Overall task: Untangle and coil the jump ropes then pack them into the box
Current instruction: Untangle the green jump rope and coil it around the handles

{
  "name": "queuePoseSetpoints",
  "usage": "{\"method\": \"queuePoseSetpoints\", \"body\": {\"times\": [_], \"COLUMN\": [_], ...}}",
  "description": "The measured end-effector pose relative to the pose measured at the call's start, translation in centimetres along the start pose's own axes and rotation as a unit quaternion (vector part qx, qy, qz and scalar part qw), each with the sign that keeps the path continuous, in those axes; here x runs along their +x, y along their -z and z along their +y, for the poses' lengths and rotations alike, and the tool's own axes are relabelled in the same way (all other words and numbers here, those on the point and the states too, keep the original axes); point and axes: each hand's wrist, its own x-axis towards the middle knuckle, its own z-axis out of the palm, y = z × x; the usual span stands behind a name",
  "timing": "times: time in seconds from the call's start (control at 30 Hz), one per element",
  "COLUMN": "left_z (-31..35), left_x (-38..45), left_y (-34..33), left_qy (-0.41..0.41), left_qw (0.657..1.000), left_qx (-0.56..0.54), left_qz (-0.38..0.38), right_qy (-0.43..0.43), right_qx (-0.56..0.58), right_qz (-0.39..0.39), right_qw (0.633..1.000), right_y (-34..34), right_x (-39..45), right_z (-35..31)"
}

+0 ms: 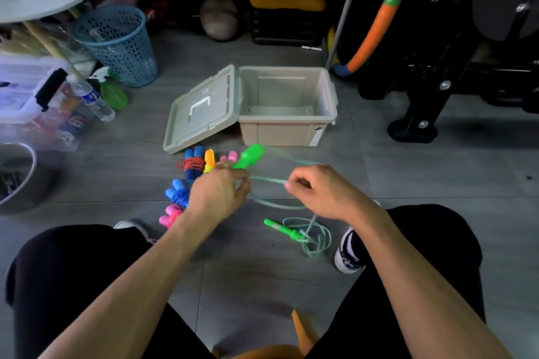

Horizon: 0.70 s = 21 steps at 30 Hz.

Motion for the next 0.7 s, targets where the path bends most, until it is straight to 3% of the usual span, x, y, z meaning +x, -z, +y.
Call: {"method": "queuePoseSetpoints", "body": {"times": [0.07,0.13,0.2,0.3,0.43,0.6,0.7], "left_z": [-1.8,-3.0,-2.9,-0.4,1.8,1.2,1.3], "left_x": [0.4,0.4,0.3,-0.5,-0.9,-0.3,-0.4], "left_y": [0.6,0.7,0.3,0.2,-0.1,-0.3,0.0], "left_qy": [0.126,0.171,0.138,0.015,-0.136,-0.128,-0.166], "left_qw": [0.989,0.978,0.983,0.989,0.97,0.971,0.96], "left_qx": [0.044,0.001,-0.048,-0.13,-0.197,-0.2,-0.223], "left_qz": [-0.066,-0.123,-0.114,-0.062,-0.027,0.037,0.033], "right_qy": [-0.003,-0.002,0.002,0.011,0.036,0.033,0.025], "right_qx": [0.024,0.044,0.047,0.027,0.024,0.032,0.032], "right_qz": [0.036,0.056,0.054,0.029,0.02,0.01,-0.001], "right_qw": [0.999,0.997,0.997,0.999,0.999,0.999,0.999], "right_y": [0.8,1.4,1.2,0.3,-0.7,-1.0,-1.1], "right_x": [-0.3,-0.5,-0.5,-0.1,0.5,0.4,0.4], "right_z": [0.3,0.5,0.6,0.4,-0.2,-0.5,-0.6]}}
